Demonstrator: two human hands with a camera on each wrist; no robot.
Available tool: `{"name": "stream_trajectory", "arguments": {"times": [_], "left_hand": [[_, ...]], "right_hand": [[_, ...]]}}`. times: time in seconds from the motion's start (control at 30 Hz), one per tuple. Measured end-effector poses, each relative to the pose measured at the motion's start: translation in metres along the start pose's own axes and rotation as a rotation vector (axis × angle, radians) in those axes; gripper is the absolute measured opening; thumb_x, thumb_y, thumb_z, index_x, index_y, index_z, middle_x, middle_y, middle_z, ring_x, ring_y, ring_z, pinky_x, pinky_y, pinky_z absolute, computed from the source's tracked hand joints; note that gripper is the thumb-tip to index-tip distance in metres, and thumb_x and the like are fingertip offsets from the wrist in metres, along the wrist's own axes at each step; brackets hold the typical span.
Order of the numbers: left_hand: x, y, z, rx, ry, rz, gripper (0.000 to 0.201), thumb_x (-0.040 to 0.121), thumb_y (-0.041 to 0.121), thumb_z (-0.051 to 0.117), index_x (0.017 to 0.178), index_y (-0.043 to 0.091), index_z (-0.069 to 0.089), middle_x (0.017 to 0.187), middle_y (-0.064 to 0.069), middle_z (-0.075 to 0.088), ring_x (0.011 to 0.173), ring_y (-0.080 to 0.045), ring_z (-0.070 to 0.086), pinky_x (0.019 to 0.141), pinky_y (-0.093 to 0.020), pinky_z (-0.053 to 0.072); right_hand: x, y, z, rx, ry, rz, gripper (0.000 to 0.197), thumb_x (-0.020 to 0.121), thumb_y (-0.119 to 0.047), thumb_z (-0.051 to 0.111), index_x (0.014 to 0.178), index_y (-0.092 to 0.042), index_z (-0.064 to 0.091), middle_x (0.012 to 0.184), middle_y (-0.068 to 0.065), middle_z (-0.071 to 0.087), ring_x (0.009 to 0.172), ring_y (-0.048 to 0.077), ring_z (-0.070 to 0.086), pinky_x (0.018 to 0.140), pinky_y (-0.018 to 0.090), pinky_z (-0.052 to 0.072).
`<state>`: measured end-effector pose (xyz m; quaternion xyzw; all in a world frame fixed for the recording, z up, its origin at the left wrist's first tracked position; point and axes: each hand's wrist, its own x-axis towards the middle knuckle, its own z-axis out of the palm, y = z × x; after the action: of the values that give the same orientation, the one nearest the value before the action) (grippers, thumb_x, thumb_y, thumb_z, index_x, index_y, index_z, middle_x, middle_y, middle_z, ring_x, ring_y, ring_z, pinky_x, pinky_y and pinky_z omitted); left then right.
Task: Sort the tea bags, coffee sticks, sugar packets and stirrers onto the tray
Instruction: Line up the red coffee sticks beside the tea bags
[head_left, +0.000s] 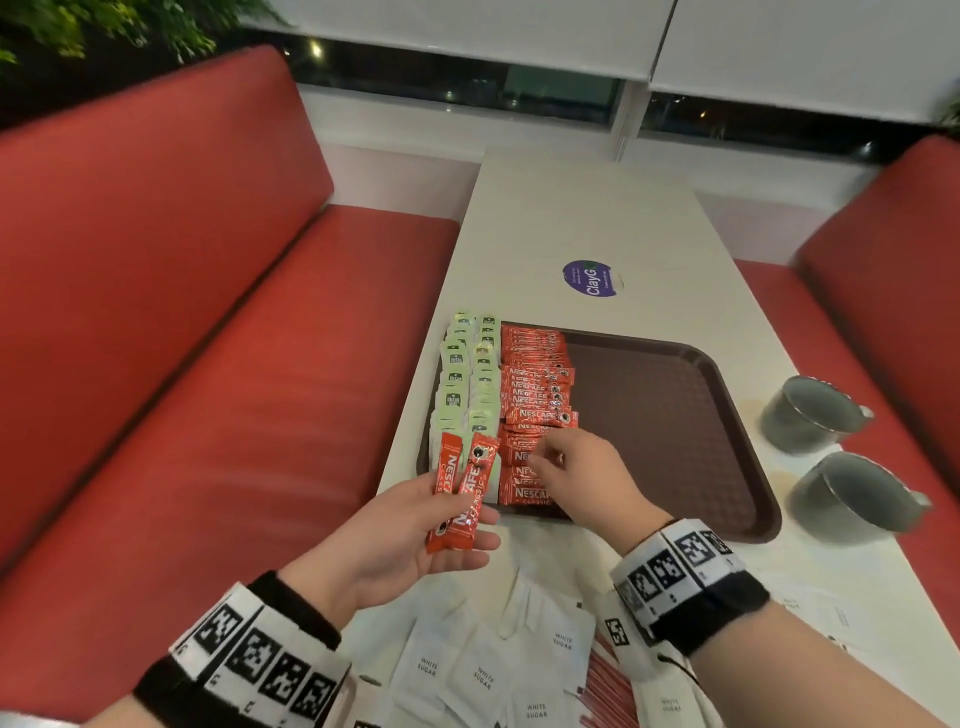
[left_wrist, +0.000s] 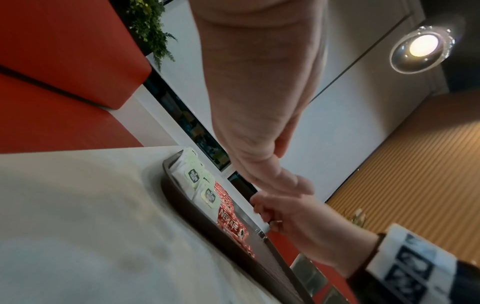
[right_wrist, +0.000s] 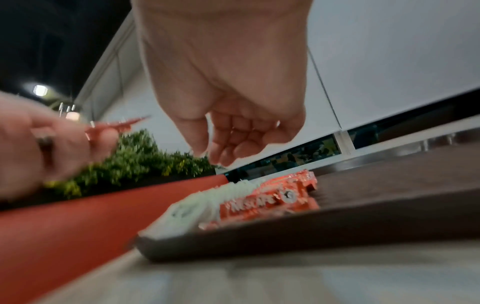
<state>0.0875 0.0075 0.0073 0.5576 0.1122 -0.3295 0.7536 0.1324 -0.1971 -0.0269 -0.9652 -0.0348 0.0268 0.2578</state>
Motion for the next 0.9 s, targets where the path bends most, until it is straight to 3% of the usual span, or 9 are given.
{"name": "stream_trajectory", "arguments": {"times": [0.07, 0.13, 0.2, 0.3, 0.43, 0.53, 0.63, 0.8, 0.9], "left_hand": [[0.007, 0.002, 0.001, 0.109, 0.005, 0.005, 0.019, 0.096, 0.009, 0.051, 0.114, 0.007, 0.057, 0.095, -0.014, 0.068, 0.075, -0.02, 0.068, 0.062, -0.028, 0.057], [0.014, 0.003, 0.003, 0.261, -0.009, 0.004, 0.019, 0.096, 0.009, 0.051, 0.114, 0.006, 0.057, 0.094, -0.012, 0.067, 0.072, -0.017, 0.066, 0.059, -0.026, 0.054], [0.02, 0.003, 0.006, 0.427, -0.039, 0.011, 0.015, 0.096, 0.01, 0.051, 0.109, 0.009, 0.058, 0.091, -0.009, 0.065, 0.071, -0.015, 0.065, 0.057, -0.024, 0.051], [0.029, 0.005, 0.012, 0.545, -0.031, 0.055, 0.011, 0.096, 0.014, 0.052, 0.102, 0.01, 0.06, 0.095, -0.006, 0.064, 0.071, -0.015, 0.067, 0.055, -0.024, 0.051], [0.034, 0.009, 0.014, 0.569, 0.084, 0.07, 0.022, 0.1, 0.03, 0.043, 0.102, 0.015, 0.06, 0.095, -0.003, 0.064, 0.062, -0.014, 0.065, 0.05, -0.023, 0.047], [0.035, 0.008, 0.009, 0.48, 0.087, -0.002, 0.034, 0.101, 0.038, 0.037, 0.109, 0.013, 0.058, 0.086, -0.004, 0.056, 0.05, -0.011, 0.051, 0.044, -0.02, 0.036], [0.035, 0.005, 0.006, 0.358, 0.094, -0.036, 0.037, 0.1, 0.04, 0.037, 0.113, 0.009, 0.052, 0.076, -0.007, 0.054, 0.042, -0.012, 0.041, 0.039, -0.02, 0.026], [0.033, 0.007, 0.002, 0.197, 0.115, -0.033, 0.032, 0.102, 0.031, 0.035, 0.12, 0.006, 0.042, 0.069, -0.012, 0.058, 0.034, -0.014, 0.036, 0.039, -0.018, 0.016], [0.03, 0.012, 0.001, 0.089, 0.057, -0.056, 0.026, 0.101, 0.027, 0.036, 0.114, 0.005, 0.042, 0.07, -0.016, 0.056, 0.033, -0.014, 0.031, 0.039, -0.016, 0.015]], "right_hand": [[-0.007, -0.011, -0.009, 0.365, 0.004, 0.005, 0.004, 0.089, -0.025, 0.064, 0.092, -0.024, 0.067, 0.082, -0.012, 0.063, 0.078, 0.006, 0.056, 0.071, 0.018, 0.043], [-0.014, -0.019, -0.016, 0.512, -0.01, -0.057, 0.018, 0.084, -0.022, 0.071, 0.1, -0.027, 0.067, 0.084, -0.014, 0.063, 0.072, -0.002, 0.054, 0.067, 0.009, 0.041], [-0.016, -0.021, -0.02, 0.383, -0.038, -0.163, 0.023, 0.081, -0.015, 0.074, 0.102, -0.022, 0.069, 0.086, -0.015, 0.062, 0.072, -0.003, 0.053, 0.069, 0.006, 0.039], [-0.015, -0.016, -0.029, 0.171, -0.112, -0.213, 0.01, 0.08, -0.008, 0.071, 0.085, -0.017, 0.07, 0.075, -0.017, 0.057, 0.071, -0.001, 0.052, 0.067, 0.013, 0.039], [-0.014, 0.007, -0.038, 0.184, -0.176, -0.001, 0.013, 0.083, -0.012, 0.07, 0.083, -0.025, 0.068, 0.072, -0.013, 0.061, 0.066, 0.001, 0.056, 0.059, 0.01, 0.041], [-0.011, 0.021, -0.029, 0.245, -0.085, 0.132, 0.008, 0.087, -0.014, 0.068, 0.087, -0.022, 0.07, 0.085, -0.005, 0.066, 0.076, 0.007, 0.059, 0.062, 0.008, 0.041], [-0.008, 0.026, -0.014, 0.211, -0.123, 0.174, 0.01, 0.088, -0.014, 0.066, 0.082, -0.022, 0.066, 0.082, -0.007, 0.062, 0.076, 0.008, 0.057, 0.061, 0.011, 0.039], [-0.003, 0.03, 0.001, 0.015, -0.204, 0.208, 0.017, 0.086, -0.02, 0.066, 0.074, -0.031, 0.061, 0.082, -0.013, 0.059, 0.093, 0.016, 0.058, 0.093, 0.038, 0.045], [-0.001, 0.026, -0.002, -0.099, -0.226, 0.203, 0.009, 0.088, -0.021, 0.063, 0.083, -0.029, 0.064, 0.088, -0.011, 0.058, 0.097, 0.017, 0.056, 0.096, 0.037, 0.041]]}}
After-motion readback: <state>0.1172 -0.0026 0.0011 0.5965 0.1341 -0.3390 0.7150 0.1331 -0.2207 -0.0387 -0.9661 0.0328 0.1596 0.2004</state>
